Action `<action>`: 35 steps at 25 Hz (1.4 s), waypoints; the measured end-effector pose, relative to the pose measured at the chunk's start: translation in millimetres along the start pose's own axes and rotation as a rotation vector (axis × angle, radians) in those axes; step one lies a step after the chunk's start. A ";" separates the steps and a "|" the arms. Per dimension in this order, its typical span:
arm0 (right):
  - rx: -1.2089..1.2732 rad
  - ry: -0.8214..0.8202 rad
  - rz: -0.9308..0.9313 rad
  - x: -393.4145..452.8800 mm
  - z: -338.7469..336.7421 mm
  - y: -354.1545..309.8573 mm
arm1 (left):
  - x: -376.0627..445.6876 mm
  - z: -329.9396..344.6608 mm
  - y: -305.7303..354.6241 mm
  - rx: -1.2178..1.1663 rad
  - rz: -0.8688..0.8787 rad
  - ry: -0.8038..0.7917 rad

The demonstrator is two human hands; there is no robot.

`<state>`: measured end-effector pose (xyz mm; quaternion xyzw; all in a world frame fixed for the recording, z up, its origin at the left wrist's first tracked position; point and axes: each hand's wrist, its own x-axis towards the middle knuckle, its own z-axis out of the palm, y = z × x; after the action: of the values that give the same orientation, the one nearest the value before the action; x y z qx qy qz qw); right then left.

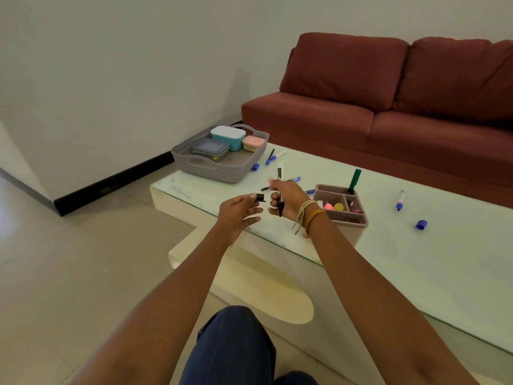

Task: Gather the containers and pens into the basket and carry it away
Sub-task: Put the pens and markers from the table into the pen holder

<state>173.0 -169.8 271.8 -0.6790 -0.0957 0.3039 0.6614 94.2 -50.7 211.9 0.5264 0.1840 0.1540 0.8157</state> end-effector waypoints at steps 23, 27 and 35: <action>0.214 0.246 -0.358 10.4 0.2 23.7 | 3.3 -1.5 3.7 -0.025 0.045 -0.131; 0.248 0.279 -0.350 11.6 -0.9 21.6 | 5.2 2.9 9.2 0.035 0.085 -0.153; 0.097 0.356 -0.270 9.0 -1.4 16.5 | 11.4 15.4 -8.4 0.072 0.140 -0.161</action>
<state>176.4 -167.9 253.3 -0.6705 -0.0528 0.0920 0.7343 111.9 -61.2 208.5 0.5776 0.0858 0.1611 0.7956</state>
